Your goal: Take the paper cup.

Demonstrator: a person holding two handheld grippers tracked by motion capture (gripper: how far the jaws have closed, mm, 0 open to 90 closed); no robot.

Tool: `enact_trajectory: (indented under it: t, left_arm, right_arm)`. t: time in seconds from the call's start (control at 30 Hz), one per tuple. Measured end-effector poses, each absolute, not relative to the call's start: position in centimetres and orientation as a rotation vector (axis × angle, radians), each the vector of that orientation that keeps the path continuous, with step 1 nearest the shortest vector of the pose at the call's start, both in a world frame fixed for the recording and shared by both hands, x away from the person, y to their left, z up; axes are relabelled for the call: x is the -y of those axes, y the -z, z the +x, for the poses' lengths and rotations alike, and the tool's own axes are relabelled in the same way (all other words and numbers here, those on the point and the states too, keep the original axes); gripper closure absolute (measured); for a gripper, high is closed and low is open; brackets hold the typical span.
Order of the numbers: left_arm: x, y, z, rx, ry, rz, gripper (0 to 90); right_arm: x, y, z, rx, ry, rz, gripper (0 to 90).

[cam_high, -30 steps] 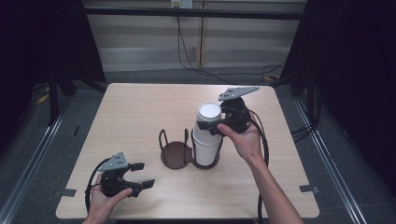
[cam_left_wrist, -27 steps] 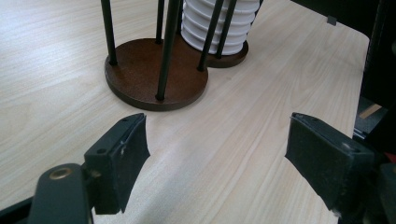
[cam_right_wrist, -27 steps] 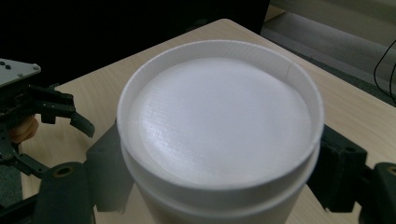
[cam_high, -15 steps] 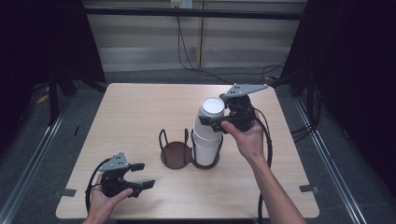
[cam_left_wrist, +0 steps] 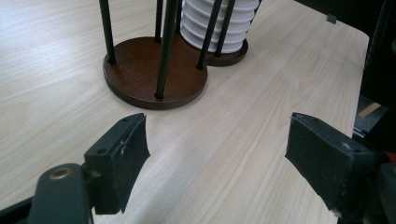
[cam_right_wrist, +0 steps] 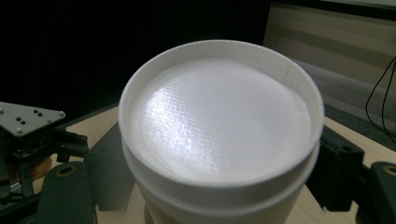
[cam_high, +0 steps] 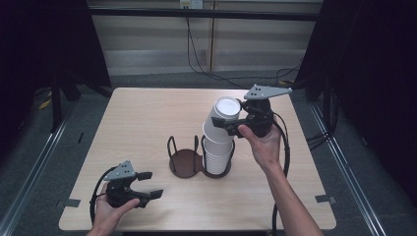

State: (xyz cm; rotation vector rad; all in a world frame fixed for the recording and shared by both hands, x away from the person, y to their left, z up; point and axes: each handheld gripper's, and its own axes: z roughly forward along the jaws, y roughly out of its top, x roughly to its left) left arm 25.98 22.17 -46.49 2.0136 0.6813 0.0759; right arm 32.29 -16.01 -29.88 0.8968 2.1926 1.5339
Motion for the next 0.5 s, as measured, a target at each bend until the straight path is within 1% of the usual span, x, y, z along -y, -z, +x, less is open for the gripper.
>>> enact_trajectory:
  t: [0.5]
  left_arm:
    - [-22.1,46.5,26.0,-0.682,-0.073,2.016,20.6]
  right_arm:
    - [17.1,29.1,31.7,-2.119,-1.643,0.887,22.9]
